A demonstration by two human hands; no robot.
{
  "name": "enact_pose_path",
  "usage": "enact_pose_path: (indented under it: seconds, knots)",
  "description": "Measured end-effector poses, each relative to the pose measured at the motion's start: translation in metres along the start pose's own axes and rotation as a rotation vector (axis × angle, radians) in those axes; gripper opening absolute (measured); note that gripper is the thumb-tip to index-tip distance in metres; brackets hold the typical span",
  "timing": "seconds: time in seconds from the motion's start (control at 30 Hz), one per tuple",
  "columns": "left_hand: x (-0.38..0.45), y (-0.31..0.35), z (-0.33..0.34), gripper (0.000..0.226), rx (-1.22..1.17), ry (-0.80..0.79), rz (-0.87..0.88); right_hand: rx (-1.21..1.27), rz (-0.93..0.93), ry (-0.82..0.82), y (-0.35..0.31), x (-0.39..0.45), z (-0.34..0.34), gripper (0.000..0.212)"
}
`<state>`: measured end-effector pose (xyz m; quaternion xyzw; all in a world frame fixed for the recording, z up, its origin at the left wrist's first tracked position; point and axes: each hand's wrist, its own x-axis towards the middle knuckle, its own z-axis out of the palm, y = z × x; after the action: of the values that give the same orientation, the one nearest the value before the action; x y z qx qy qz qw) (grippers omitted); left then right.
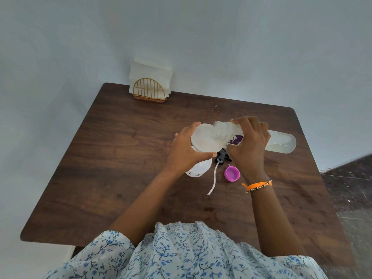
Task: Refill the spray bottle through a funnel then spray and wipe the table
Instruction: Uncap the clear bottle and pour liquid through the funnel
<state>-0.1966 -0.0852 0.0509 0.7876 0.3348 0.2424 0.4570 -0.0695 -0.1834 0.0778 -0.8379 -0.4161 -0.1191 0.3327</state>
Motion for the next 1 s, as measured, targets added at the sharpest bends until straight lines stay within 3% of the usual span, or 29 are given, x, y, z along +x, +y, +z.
enact_pose_path:
  seconds: [1.0]
  knots:
    - [-0.0015,0.0006,-0.0005,0.09,-0.017,-0.009,-0.01,0.011,0.005,-0.034,-0.0086,0.0008,-0.0031,0.05]
